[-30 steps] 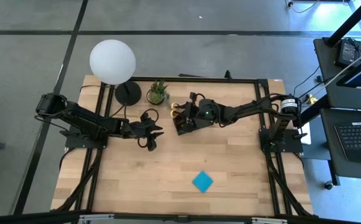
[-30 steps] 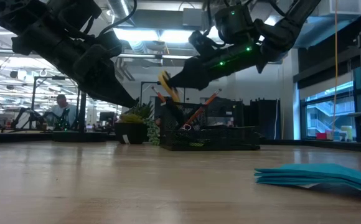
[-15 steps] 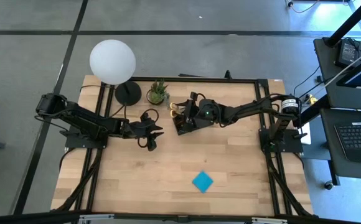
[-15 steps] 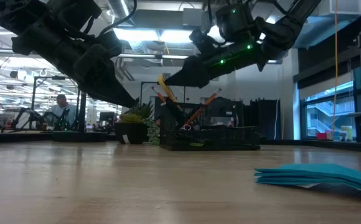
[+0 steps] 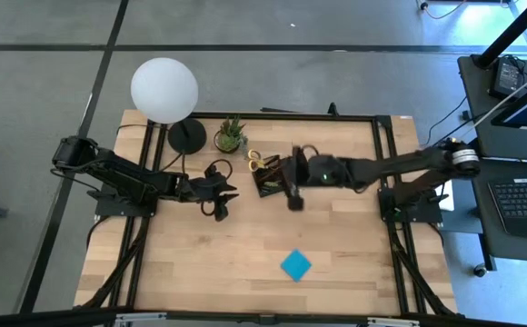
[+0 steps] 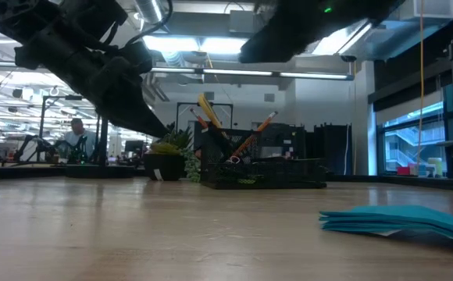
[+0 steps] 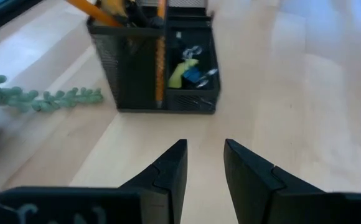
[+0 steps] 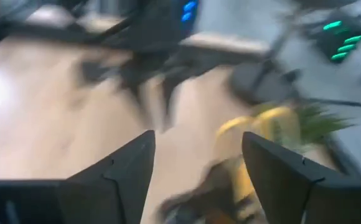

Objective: Pick and place office supplies into organizer
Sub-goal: Put the blue sticky notes into the desk organizer

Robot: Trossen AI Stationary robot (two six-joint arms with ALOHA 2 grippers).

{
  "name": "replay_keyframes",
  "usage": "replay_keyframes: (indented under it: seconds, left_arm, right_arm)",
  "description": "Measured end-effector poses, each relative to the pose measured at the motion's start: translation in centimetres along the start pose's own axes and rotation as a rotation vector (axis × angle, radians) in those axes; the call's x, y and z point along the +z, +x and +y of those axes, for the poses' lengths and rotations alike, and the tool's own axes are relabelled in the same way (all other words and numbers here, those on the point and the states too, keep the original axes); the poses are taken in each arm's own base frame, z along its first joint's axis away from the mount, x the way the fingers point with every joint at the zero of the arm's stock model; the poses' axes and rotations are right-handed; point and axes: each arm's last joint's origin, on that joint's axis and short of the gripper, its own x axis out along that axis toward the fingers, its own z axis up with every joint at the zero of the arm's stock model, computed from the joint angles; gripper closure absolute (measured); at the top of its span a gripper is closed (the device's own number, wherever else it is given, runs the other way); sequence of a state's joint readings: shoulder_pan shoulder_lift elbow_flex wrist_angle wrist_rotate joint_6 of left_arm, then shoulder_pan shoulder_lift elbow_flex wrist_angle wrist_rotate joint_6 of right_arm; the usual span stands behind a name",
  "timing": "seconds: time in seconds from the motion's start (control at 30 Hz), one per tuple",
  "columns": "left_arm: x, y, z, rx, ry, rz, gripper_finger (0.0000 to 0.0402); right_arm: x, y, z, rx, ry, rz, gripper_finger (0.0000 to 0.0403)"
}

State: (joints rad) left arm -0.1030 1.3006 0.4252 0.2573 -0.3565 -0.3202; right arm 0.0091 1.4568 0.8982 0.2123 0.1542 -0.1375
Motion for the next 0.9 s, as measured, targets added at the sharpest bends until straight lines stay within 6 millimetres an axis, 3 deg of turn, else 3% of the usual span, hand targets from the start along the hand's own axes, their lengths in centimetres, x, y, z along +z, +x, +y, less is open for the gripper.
replay_keyframes:
  seconds: [0.17,0.37,0.6,0.73,0.9]
  left_arm:
    - [0.0,-0.2,-0.8,-0.134,0.021,0.016,0.0304]
    - [-0.1,-1.6,-4.2,-0.317,0.226,-0.094,0.0309]
    - [0.1,-2.8,-7.1,-0.311,0.288,-0.310,0.0319]
    - [-0.9,-1.9,-8.1,-0.297,0.312,-0.299,0.0320]
    - [-1.1,1.0,-10.9,-0.303,0.378,-0.247,0.0320]
  right_arm:
    - [-0.5,-2.4,3.5,0.146,0.028,0.156,0.0160]
    - [-0.8,-4.1,6.4,0.280,0.380,0.289,0.0160]
    - [-2.3,-5.1,8.3,0.327,0.622,0.521,0.0160]
    - [-2.8,-5.7,8.9,0.299,0.683,0.605,0.0160]
    - [-3.4,-6.3,9.5,0.245,0.787,0.701,0.0160]
